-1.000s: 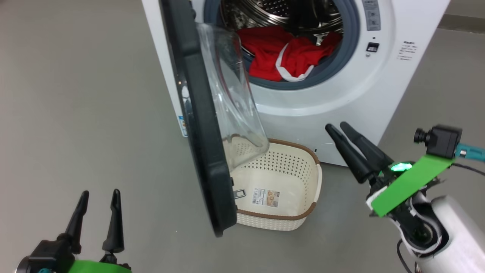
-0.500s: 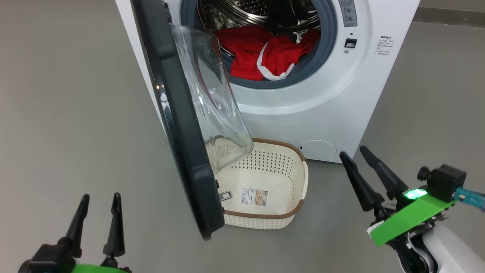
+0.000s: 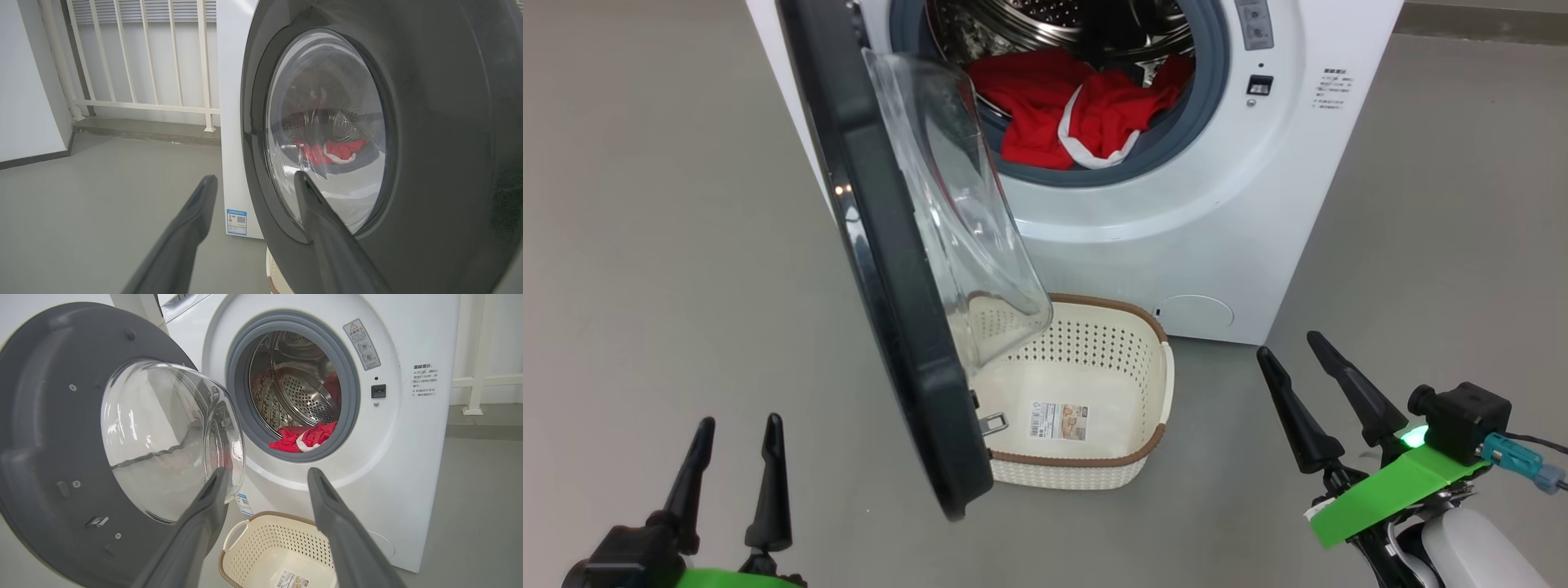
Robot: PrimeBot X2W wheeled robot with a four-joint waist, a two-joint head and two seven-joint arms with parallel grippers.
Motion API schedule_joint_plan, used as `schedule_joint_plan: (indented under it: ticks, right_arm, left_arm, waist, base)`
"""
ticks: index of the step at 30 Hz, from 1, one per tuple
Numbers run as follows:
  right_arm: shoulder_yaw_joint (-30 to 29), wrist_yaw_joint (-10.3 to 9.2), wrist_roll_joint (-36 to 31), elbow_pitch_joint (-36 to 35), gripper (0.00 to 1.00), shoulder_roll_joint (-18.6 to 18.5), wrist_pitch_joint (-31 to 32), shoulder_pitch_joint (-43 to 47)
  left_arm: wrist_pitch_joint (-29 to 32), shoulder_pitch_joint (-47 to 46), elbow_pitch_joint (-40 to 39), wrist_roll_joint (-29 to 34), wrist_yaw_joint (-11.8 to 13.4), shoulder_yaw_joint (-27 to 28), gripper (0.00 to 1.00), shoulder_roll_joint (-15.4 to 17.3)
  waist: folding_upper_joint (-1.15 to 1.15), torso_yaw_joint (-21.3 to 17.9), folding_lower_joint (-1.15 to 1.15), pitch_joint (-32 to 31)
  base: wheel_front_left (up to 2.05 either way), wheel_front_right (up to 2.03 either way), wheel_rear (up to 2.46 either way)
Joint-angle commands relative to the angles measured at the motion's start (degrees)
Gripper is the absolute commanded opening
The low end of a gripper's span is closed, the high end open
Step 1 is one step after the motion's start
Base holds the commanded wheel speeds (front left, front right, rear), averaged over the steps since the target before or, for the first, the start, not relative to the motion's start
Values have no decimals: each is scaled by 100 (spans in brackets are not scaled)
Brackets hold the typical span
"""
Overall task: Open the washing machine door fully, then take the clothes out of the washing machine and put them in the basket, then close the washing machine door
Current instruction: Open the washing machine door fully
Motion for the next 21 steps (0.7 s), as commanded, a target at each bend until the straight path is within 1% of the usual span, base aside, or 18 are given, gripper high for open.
schedule_joint_plan:
  ticks: [1, 9, 21]
  right_arm:
    - [37, 9, -91, -182, 100, 0, -69, 65]
    - [-62, 9, -266, -259, 100, 78, -69, 128]
    - [-42, 9, -329, -193, 100, 115, -70, 146]
  left_arm:
    - [-47, -122, -158, 30, -18, 209, 100, 77]
    - [-47, -132, -162, 28, -18, 204, 100, 53]
    - [-47, -139, -121, 33, -18, 145, 100, 47]
  waist:
    - [0, -38, 0, 6]
    - [0, -114, 0, 29]
    - [0, -68, 0, 17]
  base:
    - [0, 0, 0]
    - [0, 0, 0]
    - [0, 0, 0]
